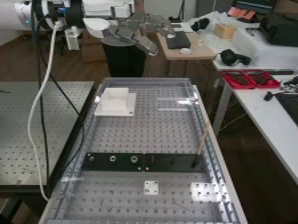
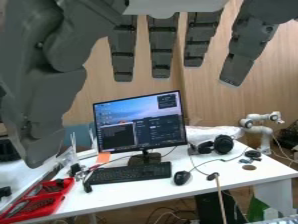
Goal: Grab the paper clip and place it in the clear container
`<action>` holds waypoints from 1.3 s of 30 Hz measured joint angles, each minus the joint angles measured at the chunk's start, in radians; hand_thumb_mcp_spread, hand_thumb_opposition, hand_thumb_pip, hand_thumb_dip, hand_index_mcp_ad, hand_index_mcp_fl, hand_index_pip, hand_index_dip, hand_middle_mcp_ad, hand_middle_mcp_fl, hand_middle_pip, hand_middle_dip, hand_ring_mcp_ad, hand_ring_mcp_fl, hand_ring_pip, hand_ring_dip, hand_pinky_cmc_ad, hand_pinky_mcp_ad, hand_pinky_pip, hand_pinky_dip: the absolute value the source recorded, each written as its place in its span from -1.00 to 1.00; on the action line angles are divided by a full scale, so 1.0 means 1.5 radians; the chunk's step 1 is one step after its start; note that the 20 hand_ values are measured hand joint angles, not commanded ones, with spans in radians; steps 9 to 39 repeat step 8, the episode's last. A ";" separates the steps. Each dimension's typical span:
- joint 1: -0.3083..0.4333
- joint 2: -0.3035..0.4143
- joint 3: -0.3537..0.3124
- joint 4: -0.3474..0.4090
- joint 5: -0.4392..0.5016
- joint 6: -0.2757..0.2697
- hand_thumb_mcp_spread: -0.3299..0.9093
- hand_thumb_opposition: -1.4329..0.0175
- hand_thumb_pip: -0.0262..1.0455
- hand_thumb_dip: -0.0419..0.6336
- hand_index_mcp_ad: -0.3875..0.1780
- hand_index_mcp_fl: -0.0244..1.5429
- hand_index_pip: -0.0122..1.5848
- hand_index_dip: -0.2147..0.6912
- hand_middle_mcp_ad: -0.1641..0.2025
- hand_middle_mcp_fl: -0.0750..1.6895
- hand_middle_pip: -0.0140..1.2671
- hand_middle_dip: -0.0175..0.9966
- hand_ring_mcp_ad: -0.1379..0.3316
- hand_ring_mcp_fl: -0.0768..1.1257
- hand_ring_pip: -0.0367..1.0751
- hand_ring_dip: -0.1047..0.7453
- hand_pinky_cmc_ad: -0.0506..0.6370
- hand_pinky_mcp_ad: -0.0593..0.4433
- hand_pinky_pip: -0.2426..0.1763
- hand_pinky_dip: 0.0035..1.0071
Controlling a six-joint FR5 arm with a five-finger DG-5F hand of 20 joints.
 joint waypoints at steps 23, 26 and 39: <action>-0.003 0.005 -0.005 0.000 -0.014 0.004 0.11 -0.08 -0.38 -0.44 -0.09 -0.55 -0.88 -0.32 0.29 -0.85 -0.81 -0.38 0.18 -0.84 -0.76 -0.29 0.40 0.61 -0.20 -0.08; -0.003 0.005 -0.005 0.000 -0.014 0.004 0.11 -0.08 -0.38 -0.44 -0.09 -0.55 -0.88 -0.32 0.29 -0.85 -0.81 -0.38 0.18 -0.84 -0.76 -0.29 0.40 0.61 -0.20 -0.08; -0.003 0.005 -0.005 0.000 -0.014 0.004 0.11 -0.08 -0.38 -0.44 -0.09 -0.55 -0.88 -0.32 0.29 -0.85 -0.81 -0.38 0.18 -0.84 -0.76 -0.29 0.40 0.61 -0.20 -0.08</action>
